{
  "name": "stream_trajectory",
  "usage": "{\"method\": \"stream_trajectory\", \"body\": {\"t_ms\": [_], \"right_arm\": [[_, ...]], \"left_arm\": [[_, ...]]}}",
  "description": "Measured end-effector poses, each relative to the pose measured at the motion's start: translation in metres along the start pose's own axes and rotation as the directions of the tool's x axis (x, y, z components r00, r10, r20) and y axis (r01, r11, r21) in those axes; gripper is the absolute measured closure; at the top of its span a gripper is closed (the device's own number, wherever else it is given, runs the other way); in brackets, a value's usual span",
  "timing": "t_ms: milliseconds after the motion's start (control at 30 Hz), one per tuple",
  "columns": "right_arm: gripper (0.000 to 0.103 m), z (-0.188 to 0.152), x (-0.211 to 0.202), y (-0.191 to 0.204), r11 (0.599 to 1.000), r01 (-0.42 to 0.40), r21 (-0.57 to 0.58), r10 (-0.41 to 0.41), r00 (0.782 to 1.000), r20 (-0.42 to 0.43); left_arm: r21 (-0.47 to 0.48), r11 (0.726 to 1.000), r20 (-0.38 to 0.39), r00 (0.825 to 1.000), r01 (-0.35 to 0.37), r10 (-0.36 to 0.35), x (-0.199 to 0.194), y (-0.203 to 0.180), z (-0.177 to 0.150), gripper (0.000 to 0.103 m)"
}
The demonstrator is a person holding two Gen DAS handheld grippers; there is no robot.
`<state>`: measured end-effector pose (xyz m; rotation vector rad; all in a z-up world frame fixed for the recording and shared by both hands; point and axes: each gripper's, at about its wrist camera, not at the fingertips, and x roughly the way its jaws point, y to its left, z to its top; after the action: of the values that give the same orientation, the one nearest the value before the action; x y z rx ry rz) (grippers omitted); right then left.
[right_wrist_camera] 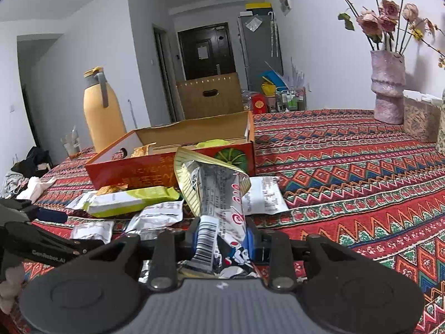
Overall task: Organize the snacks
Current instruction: 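Grasp a white packet with the left tool while the right holds the silver wrapper, then carry both held packets into the box and open both tools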
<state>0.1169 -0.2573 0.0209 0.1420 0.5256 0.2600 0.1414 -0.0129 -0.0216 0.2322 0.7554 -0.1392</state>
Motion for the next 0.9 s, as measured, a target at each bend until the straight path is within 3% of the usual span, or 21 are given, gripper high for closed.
{"method": "stream_trajectory", "body": {"t_ms": [100, 167, 200, 267, 333, 633, 900], "right_arm": [[0.073, -0.001, 0.002, -0.003, 1.0, 0.0, 0.011, 0.0, 1.0, -0.003], [0.073, -0.002, 0.004, -0.004, 1.0, -0.003, 0.014, 0.003, 1.0, -0.008], [0.073, -0.003, 0.004, -0.004, 1.0, -0.004, 0.015, 0.004, 1.0, -0.01], [0.073, -0.003, 0.005, -0.003, 1.0, -0.005, 0.016, 0.006, 1.0, -0.011], [0.073, -0.004, 0.005, -0.004, 1.0, -0.007, 0.019, 0.007, 1.0, -0.011], [0.073, -0.006, 0.001, 0.001, 1.0, -0.016, 0.016, 0.017, 1.0, -0.008], [0.073, -0.001, -0.008, 0.01, 1.0, -0.016, -0.004, 0.017, 1.0, 0.02]], "left_arm": [[-0.006, 0.999, -0.007, 0.999, 0.032, -0.033, 0.005, 0.0, 0.002, 0.008], [-0.014, 0.998, -0.015, 0.998, 0.054, -0.055, 0.008, 0.001, 0.002, 0.02], [-0.019, 0.998, -0.024, 0.997, 0.066, -0.067, 0.01, 0.002, 0.002, 0.031], [-0.034, 0.996, -0.034, 0.996, 0.087, -0.088, 0.013, 0.004, 0.002, 0.039], [-0.048, 0.994, -0.033, 0.994, 0.103, -0.104, 0.012, 0.007, 0.002, 0.058], [-0.088, 0.992, 0.006, 0.996, 0.093, -0.093, -0.008, 0.01, -0.006, 0.061], [-0.134, 0.988, 0.118, 0.992, 0.07, -0.055, -0.048, 0.016, -0.005, 0.062]]}}
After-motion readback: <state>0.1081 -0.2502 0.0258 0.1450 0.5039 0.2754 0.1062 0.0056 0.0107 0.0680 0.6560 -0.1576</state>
